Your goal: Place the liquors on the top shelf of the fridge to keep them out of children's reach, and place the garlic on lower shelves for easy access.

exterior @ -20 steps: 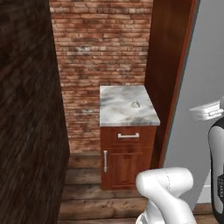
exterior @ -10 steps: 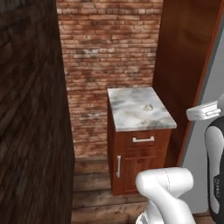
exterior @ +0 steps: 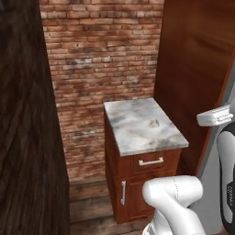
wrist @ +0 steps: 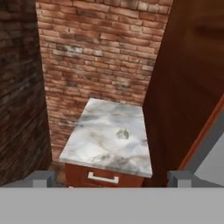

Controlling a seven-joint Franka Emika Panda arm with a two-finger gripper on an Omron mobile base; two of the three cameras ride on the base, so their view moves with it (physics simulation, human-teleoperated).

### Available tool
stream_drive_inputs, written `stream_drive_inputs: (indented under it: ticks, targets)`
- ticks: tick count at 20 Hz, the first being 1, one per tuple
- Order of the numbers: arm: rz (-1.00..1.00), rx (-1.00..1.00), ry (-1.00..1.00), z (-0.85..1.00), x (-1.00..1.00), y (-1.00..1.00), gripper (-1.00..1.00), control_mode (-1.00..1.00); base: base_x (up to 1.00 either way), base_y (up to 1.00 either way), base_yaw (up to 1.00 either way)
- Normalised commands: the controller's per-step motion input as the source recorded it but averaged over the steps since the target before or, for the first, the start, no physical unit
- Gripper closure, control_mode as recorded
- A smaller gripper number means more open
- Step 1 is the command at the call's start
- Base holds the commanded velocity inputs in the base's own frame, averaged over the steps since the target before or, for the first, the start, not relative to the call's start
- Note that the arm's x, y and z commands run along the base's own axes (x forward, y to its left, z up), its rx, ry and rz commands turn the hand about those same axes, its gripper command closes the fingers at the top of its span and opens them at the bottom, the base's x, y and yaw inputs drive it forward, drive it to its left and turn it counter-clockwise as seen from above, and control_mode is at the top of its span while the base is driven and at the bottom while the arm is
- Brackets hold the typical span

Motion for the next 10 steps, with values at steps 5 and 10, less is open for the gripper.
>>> stream_drive_inputs:
  ticks: [5,10]
  targets:
    - [0.00,0.00,0.00,0.00,0.00,0.00,-1.00,1.00,0.52,0.47,-0.25]
    - [0.00,0.00,0.00,0.00,0.00,0.00,-1.00,1.00,0.56,0.38,-0.23]
